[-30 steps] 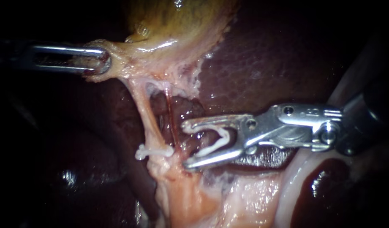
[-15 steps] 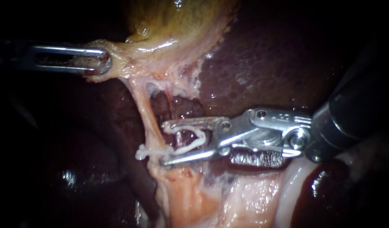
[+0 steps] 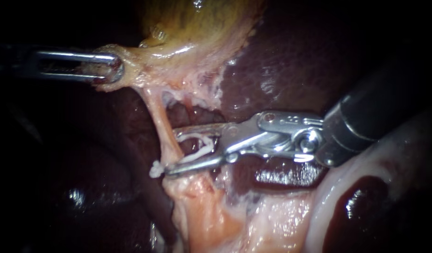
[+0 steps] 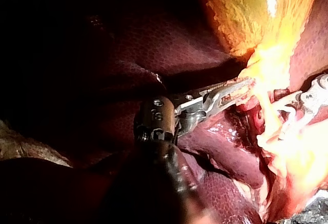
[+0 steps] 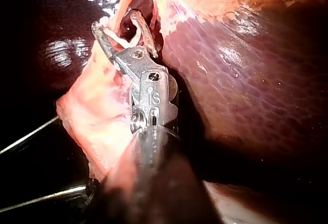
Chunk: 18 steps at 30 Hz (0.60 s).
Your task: Clipping second clip left tube
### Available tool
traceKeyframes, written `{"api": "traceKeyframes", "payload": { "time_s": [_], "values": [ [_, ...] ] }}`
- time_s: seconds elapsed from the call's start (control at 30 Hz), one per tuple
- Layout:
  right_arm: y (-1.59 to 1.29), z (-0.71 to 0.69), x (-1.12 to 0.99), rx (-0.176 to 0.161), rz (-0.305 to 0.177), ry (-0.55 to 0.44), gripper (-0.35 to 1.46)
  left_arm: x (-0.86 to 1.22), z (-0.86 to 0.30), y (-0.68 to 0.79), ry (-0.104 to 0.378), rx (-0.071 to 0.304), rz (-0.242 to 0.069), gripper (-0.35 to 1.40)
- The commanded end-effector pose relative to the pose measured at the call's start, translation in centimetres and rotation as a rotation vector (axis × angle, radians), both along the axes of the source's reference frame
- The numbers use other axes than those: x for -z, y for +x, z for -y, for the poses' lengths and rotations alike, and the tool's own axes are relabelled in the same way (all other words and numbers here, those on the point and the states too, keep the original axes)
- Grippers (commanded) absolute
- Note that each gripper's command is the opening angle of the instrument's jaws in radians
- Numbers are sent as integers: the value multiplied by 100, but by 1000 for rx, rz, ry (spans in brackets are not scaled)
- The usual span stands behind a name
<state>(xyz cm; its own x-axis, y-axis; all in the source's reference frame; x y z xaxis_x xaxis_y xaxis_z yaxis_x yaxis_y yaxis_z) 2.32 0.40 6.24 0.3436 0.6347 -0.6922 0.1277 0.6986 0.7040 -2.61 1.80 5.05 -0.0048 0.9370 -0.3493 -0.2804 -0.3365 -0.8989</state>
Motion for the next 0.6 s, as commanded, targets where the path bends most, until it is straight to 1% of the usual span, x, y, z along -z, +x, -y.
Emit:
{"api": "traceKeyframes", "payload": {
  "time_s": [0.03, 0.2, 0.33, 0.47, 0.6],
  "values": [
    [5, 2, 1, 1, -4, 3, 48, 0, 0, 0, 0, 0, 0, -35],
    [23, 11, -2, 11, -14, 2, 49, 0, 0, -1, 0, 1, 0, -35],
    [34, 21, -5, 16, -44, 6, 49, 0, 1, -2, 0, 1, -1, -35],
    [35, 28, 5, 33, -96, 13, 49, 0, 1, -2, -1, 1, -1, -35],
    [30, 32, 27, 42, -168, 31, 48, 0, 1, -2, 0, 1, -1, -35]
  ]
}}
